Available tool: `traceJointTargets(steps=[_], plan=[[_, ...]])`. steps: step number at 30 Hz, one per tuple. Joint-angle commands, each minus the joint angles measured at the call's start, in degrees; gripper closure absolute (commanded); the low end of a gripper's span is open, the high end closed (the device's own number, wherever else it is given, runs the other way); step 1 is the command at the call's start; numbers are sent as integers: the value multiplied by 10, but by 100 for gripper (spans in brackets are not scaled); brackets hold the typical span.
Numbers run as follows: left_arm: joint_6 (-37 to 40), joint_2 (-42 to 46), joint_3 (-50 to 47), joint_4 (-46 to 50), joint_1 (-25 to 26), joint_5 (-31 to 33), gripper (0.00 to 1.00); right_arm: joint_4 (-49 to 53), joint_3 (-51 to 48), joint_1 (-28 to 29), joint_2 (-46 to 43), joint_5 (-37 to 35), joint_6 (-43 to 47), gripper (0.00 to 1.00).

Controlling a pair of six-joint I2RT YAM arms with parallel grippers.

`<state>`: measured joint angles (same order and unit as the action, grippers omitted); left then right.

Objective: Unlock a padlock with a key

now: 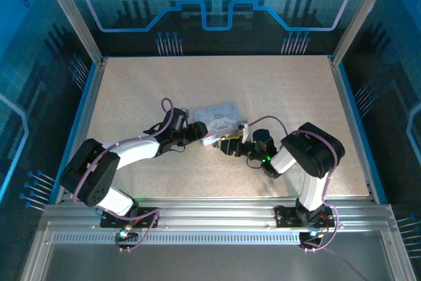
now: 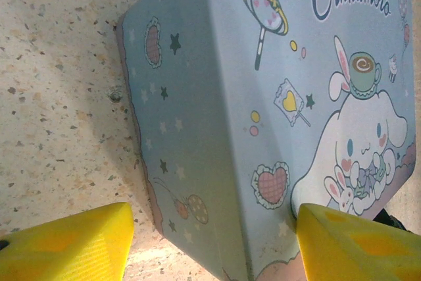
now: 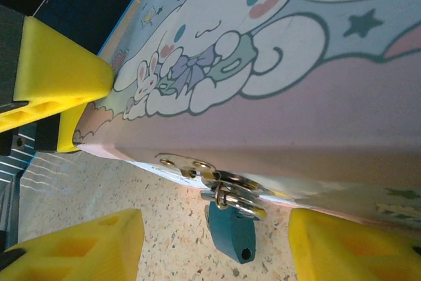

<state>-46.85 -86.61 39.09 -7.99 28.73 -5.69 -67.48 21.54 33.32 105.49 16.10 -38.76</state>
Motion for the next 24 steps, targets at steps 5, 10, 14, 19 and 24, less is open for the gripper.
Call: traceJointTargets(steps=[5, 10, 14, 19, 24], plan=[[0, -17, -13, 61, 7, 3, 33, -49, 14, 0, 26, 20, -6, 44], [-1, -17, -13, 61, 7, 2, 33, -63, 15, -1, 34, 30, -9, 47], [-1, -19, -12, 61, 7, 2, 33, -74, 16, -1, 37, 35, -7, 48], [-1, -20, -12, 61, 7, 1, 33, -81, 14, -1, 37, 38, -4, 52], [-1, -20, -12, 61, 7, 0, 33, -89, 14, -1, 39, 41, -2, 55]])
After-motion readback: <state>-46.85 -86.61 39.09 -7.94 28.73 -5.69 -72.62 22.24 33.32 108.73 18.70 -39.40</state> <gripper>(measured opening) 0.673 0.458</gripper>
